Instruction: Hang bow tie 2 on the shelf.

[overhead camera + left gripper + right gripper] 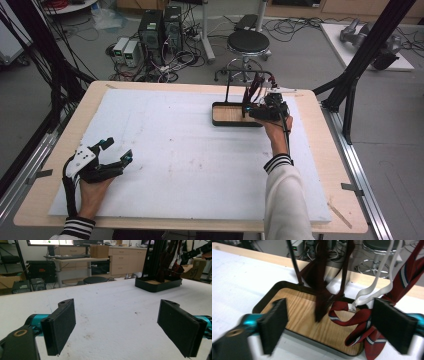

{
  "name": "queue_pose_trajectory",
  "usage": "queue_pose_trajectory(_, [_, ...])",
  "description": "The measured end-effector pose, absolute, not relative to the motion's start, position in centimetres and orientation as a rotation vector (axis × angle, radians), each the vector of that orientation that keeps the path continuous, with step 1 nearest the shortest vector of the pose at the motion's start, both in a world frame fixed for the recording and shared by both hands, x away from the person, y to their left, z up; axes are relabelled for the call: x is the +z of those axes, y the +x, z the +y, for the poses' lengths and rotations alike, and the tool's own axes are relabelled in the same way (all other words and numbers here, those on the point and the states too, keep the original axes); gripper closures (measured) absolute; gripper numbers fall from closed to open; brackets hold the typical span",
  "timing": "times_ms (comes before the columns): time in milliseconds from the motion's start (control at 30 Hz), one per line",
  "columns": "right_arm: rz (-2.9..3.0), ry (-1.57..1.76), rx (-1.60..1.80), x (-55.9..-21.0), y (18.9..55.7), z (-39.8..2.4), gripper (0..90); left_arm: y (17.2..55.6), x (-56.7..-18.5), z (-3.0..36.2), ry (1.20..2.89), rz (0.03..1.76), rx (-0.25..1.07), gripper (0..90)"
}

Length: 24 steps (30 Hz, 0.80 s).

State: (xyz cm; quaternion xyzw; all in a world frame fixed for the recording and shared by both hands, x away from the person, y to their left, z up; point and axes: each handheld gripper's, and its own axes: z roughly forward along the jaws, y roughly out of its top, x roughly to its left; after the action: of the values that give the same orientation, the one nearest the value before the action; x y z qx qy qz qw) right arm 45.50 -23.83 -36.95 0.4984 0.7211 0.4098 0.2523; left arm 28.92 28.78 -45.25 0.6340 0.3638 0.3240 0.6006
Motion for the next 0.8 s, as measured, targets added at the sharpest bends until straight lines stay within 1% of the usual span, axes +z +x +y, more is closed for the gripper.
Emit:
queue_pose_trajectory(200, [1.978, 1.321, 1.170, -36.2, 44.9, -24.4, 10.6, 28.9, -45.2, 28.7, 1.475, 0.842, 0.757, 15.5])
queue_pose_trajectory(367, [1.997, 1.241, 1.219, -35.2, 43.3, -25.3, 10.5, 28.9, -45.2, 28.7, 1.474, 0.843, 0.754, 15.5])
queue_pose_trajectory(633, [1.904, 1.152, 1.347, -34.7, 37.6, -27.5, 10.5, 28.9, -45.2, 28.7, 1.479, 0.838, 0.755, 15.5])
queue_pose_trajectory(800, [1.857, 1.064, 1.396, -36.3, 33.6, -28.0, 10.6, 28.9, -45.2, 28.7, 1.477, 0.833, 0.760, 15.4])
